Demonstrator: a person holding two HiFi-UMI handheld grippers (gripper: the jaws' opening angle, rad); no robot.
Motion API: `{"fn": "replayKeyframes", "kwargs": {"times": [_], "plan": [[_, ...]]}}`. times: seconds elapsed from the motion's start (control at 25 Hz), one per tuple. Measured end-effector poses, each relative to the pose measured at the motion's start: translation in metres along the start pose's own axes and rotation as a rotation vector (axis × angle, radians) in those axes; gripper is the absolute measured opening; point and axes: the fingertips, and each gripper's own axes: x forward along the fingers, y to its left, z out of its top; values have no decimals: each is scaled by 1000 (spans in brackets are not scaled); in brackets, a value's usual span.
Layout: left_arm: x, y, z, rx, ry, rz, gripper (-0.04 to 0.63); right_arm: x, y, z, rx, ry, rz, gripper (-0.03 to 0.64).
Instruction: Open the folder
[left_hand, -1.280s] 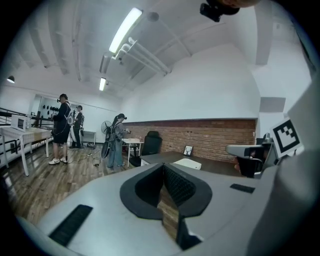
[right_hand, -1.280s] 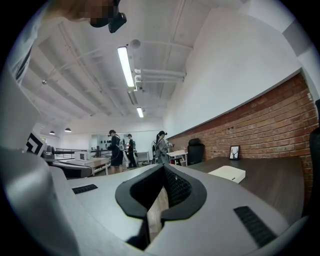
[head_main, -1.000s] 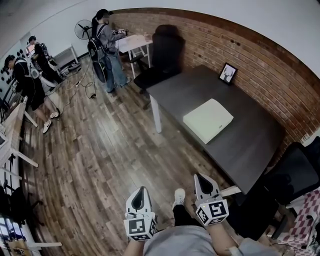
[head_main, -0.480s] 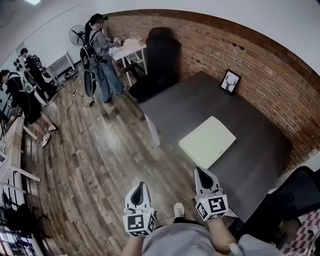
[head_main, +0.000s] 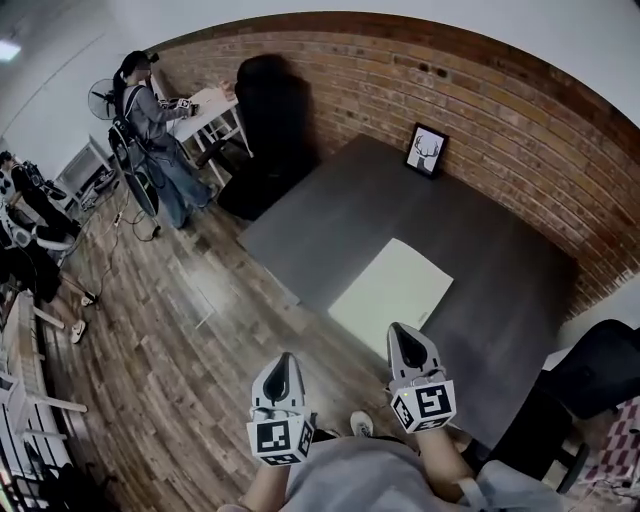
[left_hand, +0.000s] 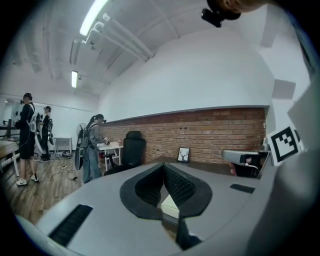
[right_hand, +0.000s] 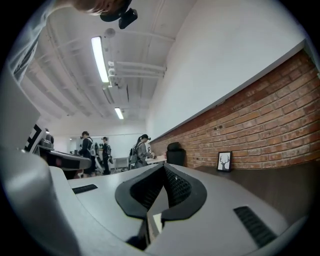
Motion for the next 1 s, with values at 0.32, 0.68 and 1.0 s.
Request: {"fn": "replayKeyframes", "kwargs": {"times": [0.32, 0.68, 1.0], "plan": [[81, -21, 6, 39, -2, -198, 4, 13, -60, 4, -22, -1, -222, -2], [162, -51, 20, 124, -3, -509, 5, 14, -94, 10, -36, -21, -523, -2], [204, -60, 23, 205, -19, -755, 5, 12, -92, 7, -20, -49, -754, -2]]}}
